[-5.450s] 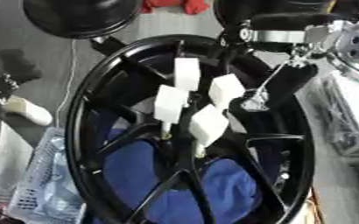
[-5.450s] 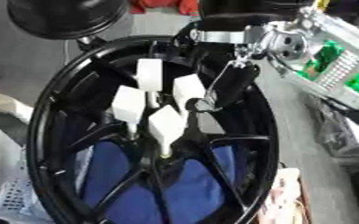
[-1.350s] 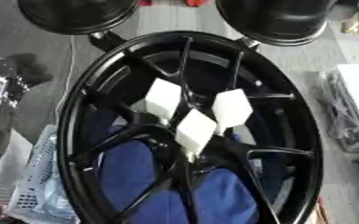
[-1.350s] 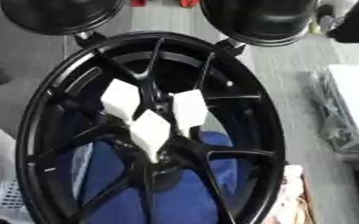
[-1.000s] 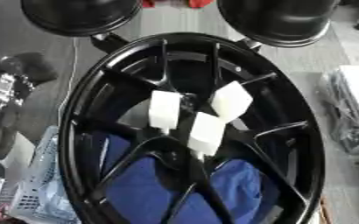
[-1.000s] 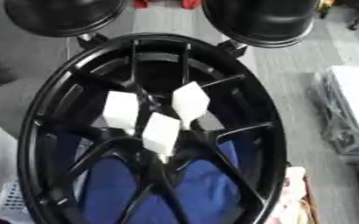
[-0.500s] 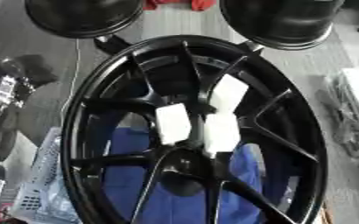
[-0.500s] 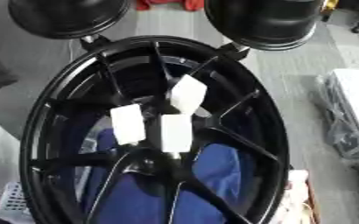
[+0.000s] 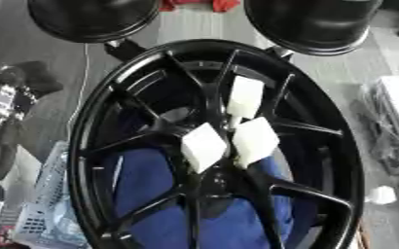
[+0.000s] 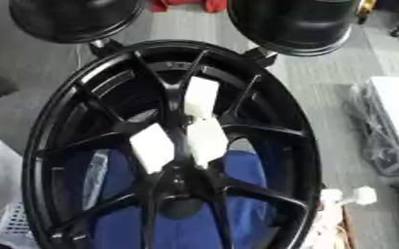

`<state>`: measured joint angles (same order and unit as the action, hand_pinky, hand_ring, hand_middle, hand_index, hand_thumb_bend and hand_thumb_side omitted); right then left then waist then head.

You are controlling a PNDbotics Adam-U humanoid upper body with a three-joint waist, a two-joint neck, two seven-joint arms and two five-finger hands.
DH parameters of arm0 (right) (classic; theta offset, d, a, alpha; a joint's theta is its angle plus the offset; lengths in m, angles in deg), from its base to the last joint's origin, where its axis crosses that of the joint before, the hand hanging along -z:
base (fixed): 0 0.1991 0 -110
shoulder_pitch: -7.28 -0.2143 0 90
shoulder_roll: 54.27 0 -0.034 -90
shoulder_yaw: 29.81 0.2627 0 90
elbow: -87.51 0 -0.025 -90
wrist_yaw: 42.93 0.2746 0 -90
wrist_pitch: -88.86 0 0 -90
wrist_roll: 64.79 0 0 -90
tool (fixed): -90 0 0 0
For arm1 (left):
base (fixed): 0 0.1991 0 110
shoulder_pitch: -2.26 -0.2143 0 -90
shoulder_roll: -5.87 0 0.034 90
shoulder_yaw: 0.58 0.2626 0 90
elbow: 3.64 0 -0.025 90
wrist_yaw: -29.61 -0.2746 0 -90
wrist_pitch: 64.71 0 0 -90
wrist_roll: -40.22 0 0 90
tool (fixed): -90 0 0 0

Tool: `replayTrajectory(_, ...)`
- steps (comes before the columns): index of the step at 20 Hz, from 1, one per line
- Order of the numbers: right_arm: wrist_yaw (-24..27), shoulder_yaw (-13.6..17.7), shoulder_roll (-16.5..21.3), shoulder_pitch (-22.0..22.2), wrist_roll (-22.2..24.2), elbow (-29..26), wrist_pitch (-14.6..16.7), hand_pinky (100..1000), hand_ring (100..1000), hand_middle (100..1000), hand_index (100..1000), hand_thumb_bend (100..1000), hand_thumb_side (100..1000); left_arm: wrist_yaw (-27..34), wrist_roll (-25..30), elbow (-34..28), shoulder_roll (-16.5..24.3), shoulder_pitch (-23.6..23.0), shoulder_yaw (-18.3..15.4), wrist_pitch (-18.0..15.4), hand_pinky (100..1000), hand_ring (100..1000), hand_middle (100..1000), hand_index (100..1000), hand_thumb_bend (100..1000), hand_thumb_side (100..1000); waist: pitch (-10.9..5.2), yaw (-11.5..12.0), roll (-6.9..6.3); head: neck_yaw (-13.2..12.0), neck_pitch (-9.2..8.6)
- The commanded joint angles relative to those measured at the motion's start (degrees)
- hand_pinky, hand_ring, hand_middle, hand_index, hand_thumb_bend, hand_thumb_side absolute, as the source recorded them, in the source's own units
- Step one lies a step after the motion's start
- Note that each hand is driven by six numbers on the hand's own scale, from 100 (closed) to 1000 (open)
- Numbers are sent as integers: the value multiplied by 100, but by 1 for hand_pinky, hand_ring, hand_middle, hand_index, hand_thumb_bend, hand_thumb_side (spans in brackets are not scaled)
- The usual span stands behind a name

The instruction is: Pull the pin out of the wheel hub.

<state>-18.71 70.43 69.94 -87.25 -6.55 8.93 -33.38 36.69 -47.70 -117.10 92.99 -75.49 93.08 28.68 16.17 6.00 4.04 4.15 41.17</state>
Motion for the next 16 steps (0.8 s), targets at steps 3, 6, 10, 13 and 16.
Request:
replayTrajectory(3, -242, 188, 199, -74, -2021, -160, -1973, 649, 757, 810, 744, 371, 100, -35, 15, -113, 50, 53, -26, -12, 865, 703, 643, 772, 100, 749, -96, -27, 9, 0, -58)
replayTrajectory(6, -490, 363, 207, -160, -2021, -504, -1973, 592, 719, 767, 696, 167, 188, -38, 9, -113, 53, 45, -34, -14, 865, 703, 644, 772, 100, 748, -103, -48, 3, -13, -60)
replayTrajectory(10, -947, 554, 163, -248, -2021, -1381, -1973, 546, 679, 733, 648, 100, 367, -38, -6, -113, 58, 48, -43, -30, 865, 704, 644, 772, 100, 745, -107, -70, -10, -13, -61)
replayTrajectory(13, -1223, 585, 98, -257, -2021, -2255, -1973, 530, 666, 718, 626, 100, 406, -37, -14, -113, 62, 52, -45, -42, 866, 705, 645, 772, 100, 743, -103, -77, -19, -7, -61)
replayTrajectory(16, -1424, 479, 23, -207, -2021, -3135, -1973, 528, 661, 712, 621, 100, 431, -42, -16, -113, 65, 69, -44, -57, 866, 706, 645, 773, 100, 739, -98, -67, -27, 9, -68)
